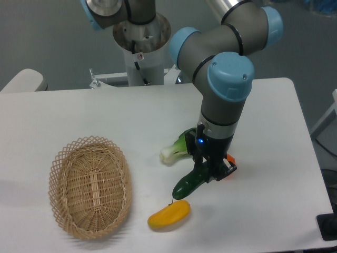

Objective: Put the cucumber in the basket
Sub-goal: 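Lift the green cucumber held in the gripper off the table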

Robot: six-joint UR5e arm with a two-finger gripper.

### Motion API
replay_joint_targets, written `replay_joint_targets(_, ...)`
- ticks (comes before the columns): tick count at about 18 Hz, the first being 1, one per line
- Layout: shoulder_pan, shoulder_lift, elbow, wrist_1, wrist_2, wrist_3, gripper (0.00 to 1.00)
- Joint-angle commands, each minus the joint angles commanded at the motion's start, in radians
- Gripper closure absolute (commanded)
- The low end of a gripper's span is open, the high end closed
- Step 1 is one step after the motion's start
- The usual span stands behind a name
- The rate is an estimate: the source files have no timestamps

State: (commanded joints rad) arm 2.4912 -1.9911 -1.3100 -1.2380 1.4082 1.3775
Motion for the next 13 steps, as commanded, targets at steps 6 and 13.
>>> replay_joint_targets(6, 0.000, 0.002, 0.000, 0.002, 0.002, -0.003, 0.96)
replay_joint_targets(13, -0.008, 0.020, -0.028, -0.006, 0.002, -0.014, 0.96)
